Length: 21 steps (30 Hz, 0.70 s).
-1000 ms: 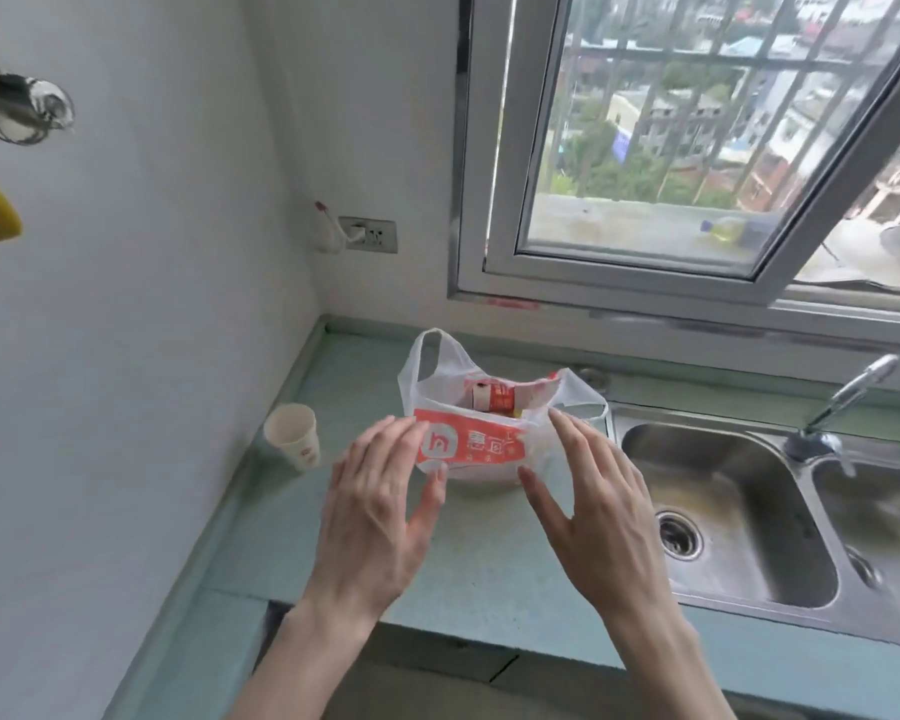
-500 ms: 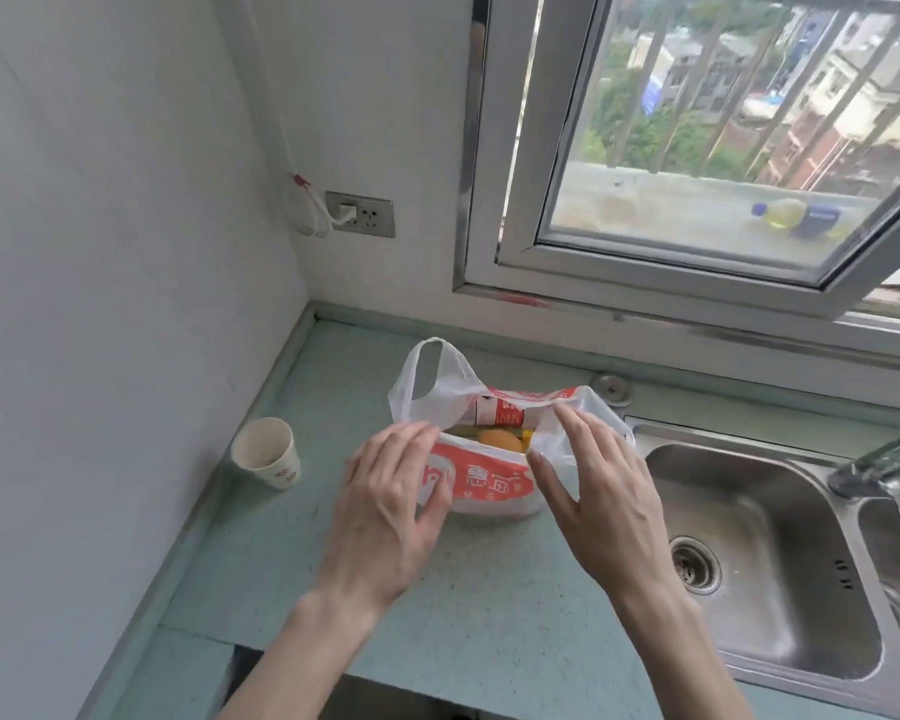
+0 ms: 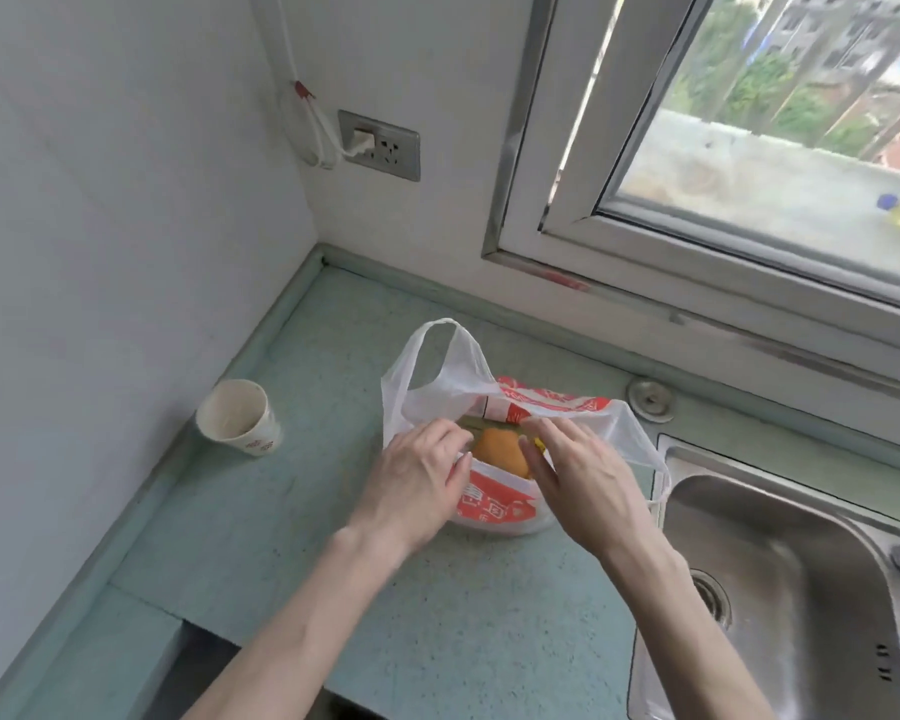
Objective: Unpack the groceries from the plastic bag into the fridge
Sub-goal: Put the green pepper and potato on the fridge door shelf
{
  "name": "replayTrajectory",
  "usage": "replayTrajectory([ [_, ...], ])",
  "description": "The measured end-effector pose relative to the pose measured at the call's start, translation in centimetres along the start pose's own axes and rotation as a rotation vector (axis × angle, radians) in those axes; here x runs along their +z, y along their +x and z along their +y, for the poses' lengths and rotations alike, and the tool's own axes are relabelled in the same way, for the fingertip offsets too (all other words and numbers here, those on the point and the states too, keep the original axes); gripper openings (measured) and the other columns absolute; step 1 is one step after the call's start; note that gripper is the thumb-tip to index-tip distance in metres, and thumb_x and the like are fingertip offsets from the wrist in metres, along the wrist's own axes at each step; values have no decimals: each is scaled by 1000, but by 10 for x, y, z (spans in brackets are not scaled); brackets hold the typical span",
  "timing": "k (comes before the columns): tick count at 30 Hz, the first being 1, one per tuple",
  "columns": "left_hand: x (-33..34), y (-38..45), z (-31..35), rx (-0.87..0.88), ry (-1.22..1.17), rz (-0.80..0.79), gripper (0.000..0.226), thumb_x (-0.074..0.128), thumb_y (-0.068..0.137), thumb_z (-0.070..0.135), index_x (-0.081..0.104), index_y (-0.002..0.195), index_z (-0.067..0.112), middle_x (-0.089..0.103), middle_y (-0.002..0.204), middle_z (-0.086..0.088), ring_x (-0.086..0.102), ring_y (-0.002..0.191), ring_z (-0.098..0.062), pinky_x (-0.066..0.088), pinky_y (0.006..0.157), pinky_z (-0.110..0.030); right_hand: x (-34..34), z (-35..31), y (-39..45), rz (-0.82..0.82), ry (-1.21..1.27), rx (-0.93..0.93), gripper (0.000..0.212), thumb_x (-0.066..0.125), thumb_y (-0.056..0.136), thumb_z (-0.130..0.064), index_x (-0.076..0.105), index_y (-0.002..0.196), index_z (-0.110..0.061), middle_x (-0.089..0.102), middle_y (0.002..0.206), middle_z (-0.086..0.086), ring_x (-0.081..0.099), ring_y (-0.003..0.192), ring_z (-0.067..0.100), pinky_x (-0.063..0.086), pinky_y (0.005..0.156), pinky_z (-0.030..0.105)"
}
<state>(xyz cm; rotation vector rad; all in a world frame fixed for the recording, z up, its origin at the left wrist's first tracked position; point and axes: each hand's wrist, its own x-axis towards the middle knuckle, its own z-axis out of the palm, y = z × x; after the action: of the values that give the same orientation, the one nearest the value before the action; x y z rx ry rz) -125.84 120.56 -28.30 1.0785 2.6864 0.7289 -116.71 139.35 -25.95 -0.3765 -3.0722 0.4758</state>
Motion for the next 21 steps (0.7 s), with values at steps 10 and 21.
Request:
replayTrajectory([
  [10,7,-11,-3,-233,217,-245,30,38,110,34,56,129,19,61,124,1,68,98,-26,51,88,-36,40,26,51,-282,-27,68,38,47,106,-41,56,136,-20,60,132,3,59,120,28,48,86,37],
  [21,36,26,-8,-113,82,-135,26,55,103,11,67,125,11,70,112,-4,66,104,-23,56,91,-41,66,36,59,-351,-87,59,39,53,102,-35,53,137,-18,62,132,6,61,120,31,49,90,40],
])
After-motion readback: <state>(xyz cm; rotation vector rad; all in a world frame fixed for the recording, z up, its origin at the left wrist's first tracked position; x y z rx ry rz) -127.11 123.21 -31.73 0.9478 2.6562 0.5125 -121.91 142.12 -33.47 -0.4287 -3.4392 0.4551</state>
